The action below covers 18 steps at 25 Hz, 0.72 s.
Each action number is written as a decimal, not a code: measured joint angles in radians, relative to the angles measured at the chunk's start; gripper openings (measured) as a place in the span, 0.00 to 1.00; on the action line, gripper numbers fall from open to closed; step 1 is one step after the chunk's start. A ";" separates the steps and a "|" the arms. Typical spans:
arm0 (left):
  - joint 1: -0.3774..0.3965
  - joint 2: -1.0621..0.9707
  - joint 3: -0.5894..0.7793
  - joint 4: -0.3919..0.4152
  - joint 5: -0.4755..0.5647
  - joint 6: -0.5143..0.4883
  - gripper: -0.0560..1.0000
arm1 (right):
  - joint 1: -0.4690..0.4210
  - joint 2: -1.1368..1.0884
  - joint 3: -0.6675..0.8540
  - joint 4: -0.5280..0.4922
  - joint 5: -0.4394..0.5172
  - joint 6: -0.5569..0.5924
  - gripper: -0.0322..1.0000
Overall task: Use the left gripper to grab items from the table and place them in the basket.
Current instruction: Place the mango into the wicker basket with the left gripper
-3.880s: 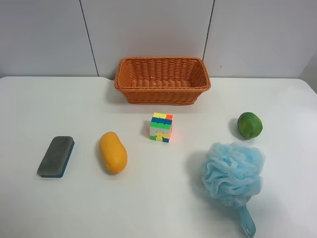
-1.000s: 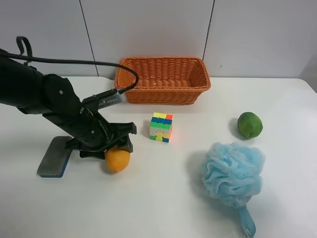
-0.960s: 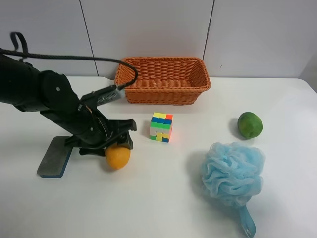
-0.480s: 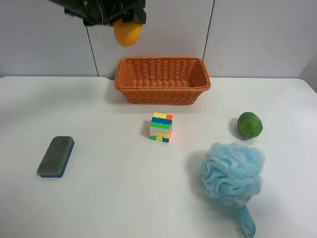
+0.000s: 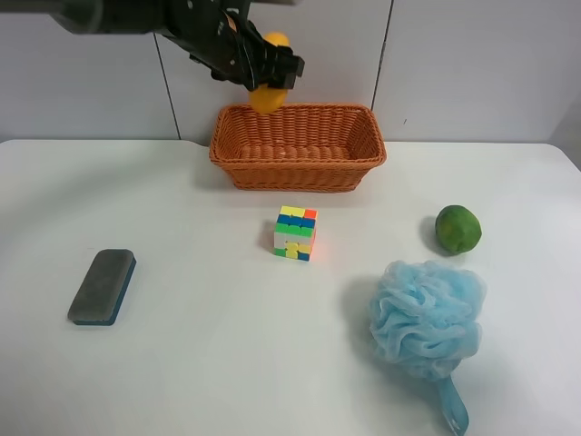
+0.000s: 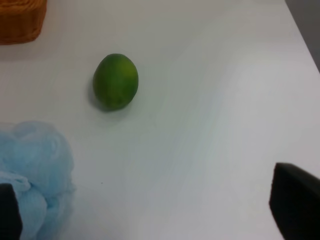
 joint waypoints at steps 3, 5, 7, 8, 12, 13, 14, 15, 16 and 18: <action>0.002 0.077 -0.030 0.033 -0.012 0.002 0.68 | 0.000 0.000 0.000 0.000 0.000 0.000 0.99; 0.006 0.114 -0.036 0.034 -0.032 0.002 0.68 | 0.000 0.000 0.000 0.000 0.000 0.000 0.99; 0.008 0.132 -0.036 0.034 -0.036 0.002 0.68 | 0.000 0.000 0.000 0.000 0.000 0.000 0.99; 0.010 0.134 -0.036 0.034 -0.037 0.002 0.68 | 0.000 0.000 0.000 0.000 0.000 0.000 0.99; 0.010 0.134 -0.038 0.030 -0.048 0.002 0.68 | 0.000 0.000 0.000 0.000 0.000 0.000 0.99; 0.010 0.134 -0.038 0.030 -0.049 0.002 0.68 | 0.000 0.000 0.000 0.000 0.000 0.000 0.99; 0.010 0.134 -0.038 0.030 -0.049 0.002 0.68 | 0.000 0.000 0.000 0.000 0.000 0.000 0.99; 0.010 0.134 -0.038 0.024 -0.049 0.001 0.68 | 0.000 0.000 0.000 0.000 0.000 0.000 0.99; 0.010 0.134 -0.038 0.020 -0.050 0.001 0.68 | 0.000 0.000 0.000 0.000 0.000 0.000 0.99; 0.010 0.134 -0.038 0.007 -0.044 0.001 0.68 | 0.000 0.000 0.000 0.000 0.000 0.000 0.99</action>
